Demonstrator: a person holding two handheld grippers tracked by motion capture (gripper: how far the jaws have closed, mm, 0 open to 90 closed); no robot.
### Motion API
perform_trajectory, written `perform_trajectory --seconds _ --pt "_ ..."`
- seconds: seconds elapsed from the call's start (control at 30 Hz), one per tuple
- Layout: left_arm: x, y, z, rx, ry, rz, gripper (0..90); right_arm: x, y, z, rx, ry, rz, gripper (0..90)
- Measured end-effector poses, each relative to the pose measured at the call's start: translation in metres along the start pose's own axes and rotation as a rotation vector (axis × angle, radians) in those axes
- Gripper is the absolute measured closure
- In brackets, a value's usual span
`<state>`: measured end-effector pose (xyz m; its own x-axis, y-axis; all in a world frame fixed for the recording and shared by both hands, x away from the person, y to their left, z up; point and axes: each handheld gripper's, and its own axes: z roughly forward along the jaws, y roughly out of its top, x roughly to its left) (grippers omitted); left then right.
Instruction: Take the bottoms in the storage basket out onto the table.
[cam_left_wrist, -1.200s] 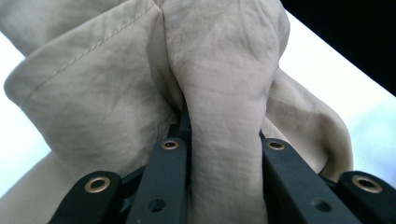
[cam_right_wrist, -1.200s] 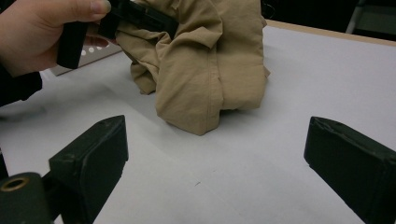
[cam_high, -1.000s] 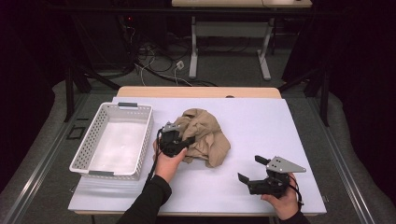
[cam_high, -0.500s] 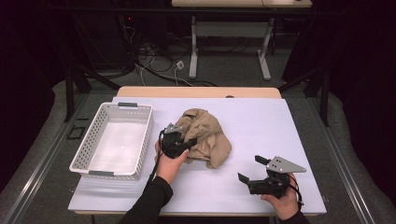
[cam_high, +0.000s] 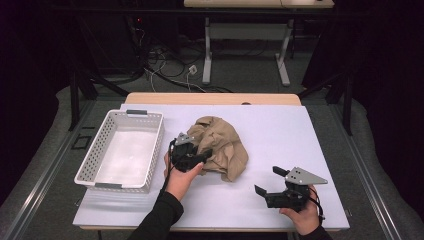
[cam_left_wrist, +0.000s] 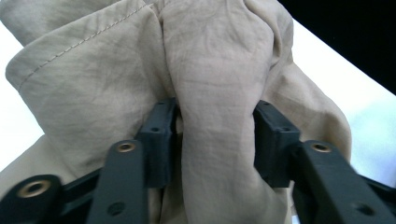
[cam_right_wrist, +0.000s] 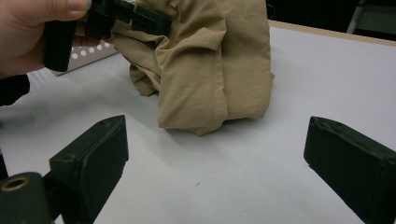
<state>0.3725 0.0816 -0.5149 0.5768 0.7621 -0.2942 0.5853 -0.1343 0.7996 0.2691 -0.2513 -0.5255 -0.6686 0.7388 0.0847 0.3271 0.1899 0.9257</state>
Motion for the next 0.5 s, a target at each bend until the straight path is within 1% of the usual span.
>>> perform_trajectory --seconds 0.1,0.2,0.33,0.4,0.5 --pt "0.0003 0.0002 -0.0017 -0.001 0.003 -0.003 46.2 0.0004 0.0004 0.0001 0.007 0.001 -0.002 6.4" --pt "-0.0001 0.0009 -0.0032 0.0 -0.01 -0.012 40.4 0.0005 0.0004 0.0006 0.006 0.004 -0.004 6.4" --pt "-0.0029 0.0021 -0.0031 0.008 -0.015 -0.001 30.6 0.0004 0.0004 0.0 0.005 0.002 0.0 6.4" --pt "-0.0043 0.0027 -0.0032 0.011 -0.017 0.011 27.1 0.0001 0.0002 0.0002 -0.001 0.002 0.0 6.4" --pt "-0.0047 0.003 -0.0038 0.01 -0.023 0.012 22.7 0.0002 0.0001 0.0002 0.0 0.001 0.0 6.4"
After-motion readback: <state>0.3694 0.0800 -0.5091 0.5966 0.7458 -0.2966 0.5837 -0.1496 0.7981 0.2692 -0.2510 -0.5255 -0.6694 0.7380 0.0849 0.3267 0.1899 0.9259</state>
